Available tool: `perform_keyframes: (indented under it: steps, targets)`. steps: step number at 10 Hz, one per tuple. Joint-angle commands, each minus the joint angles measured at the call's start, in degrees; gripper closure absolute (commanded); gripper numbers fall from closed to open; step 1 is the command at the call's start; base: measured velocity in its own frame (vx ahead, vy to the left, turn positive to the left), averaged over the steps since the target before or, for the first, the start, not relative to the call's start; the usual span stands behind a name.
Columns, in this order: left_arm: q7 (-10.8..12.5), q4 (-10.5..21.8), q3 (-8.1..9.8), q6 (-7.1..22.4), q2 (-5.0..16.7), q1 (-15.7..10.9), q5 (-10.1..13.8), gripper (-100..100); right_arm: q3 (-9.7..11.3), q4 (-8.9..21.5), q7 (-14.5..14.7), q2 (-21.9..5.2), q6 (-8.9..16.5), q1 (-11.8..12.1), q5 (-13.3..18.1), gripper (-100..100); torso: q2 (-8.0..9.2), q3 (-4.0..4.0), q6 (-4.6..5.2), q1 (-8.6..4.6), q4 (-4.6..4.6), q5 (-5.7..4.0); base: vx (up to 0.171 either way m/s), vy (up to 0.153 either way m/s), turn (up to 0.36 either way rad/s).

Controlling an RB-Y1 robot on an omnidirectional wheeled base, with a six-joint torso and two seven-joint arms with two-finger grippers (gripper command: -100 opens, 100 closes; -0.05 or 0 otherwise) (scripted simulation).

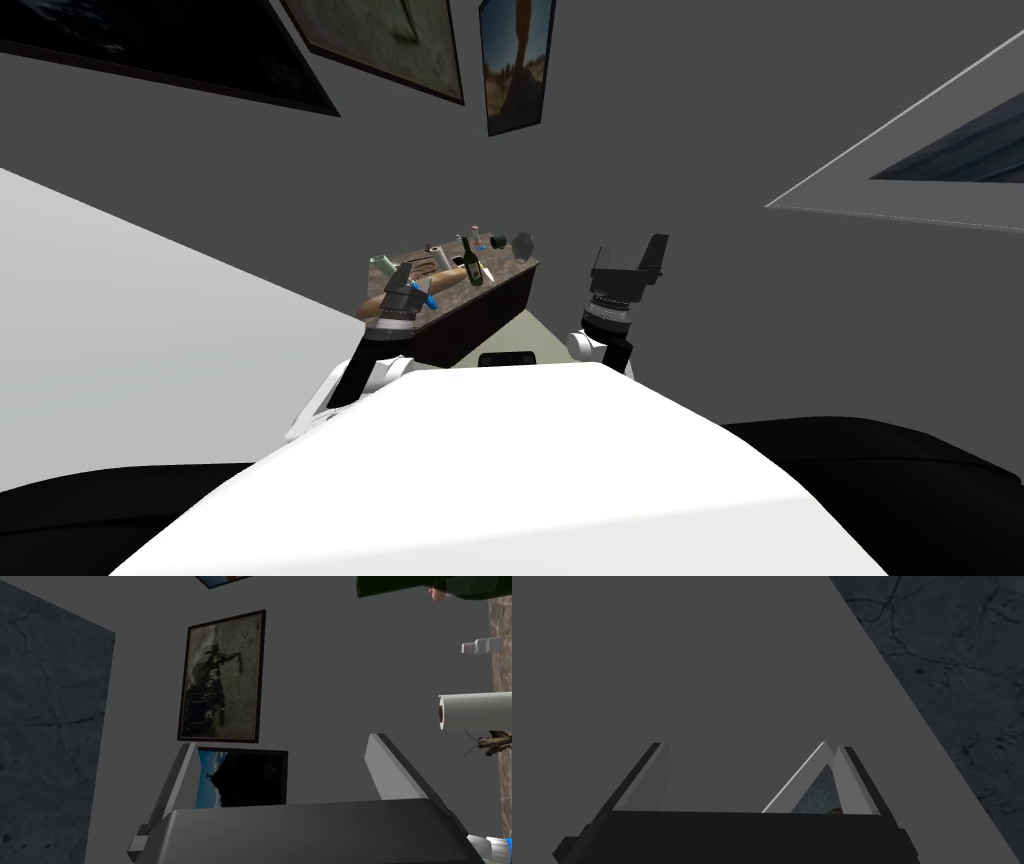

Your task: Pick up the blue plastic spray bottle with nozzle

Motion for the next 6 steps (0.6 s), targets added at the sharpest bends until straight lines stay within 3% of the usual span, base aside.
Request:
perform_keyframes:
  steps: [1,2,4,5,6]
  targets:
    - [0.08,0.53,-0.11,2.86,2.86,1.48,1.07,-100,0.0,0.0,0.0,0.0,0.0,0.0,0.0,0,0.0,0.0,0.0,0.0,0.0,0.0,0.026,-0.08,0.009]
    - [0.08,0.53,-0.11,3.44,3.0,1.48,1.07,-100,0.0,0.0,0.0,0.0,0.0,0.0,0.0,0,-0.02,-0.01,0.0,-0.06,-0.01,-0.01,0.021,-0.061,0.006]
    - [0.25,1.49,0.38,7.34,7.12,3.22,2.66,-100,0.0,0.0,0.0,0.0,0.0,0.0,0.0,0,0.0,0.0,0.01,0.01,0.0,0.0,0.023,-0.064,0.001]
    - [0.25,1.49,0.38,8.09,7.58,3.22,2.66,-100,0.0,0.0,0.0,0.0,0.0,0.0,0.0,0,-0.02,-0.01,0.0,-0.02,0.0,0.0,0.026,-0.055,0.006]
    - [0.28,2.02,0.71,10.07,9.92,4.13,3.4,-100,0.0,0.0,0.0,0.0,0.0,0.0,0.0,0,-0.02,-0.01,0.0,0.02,0.0,0.0,0.027,-0.067,-0.003]
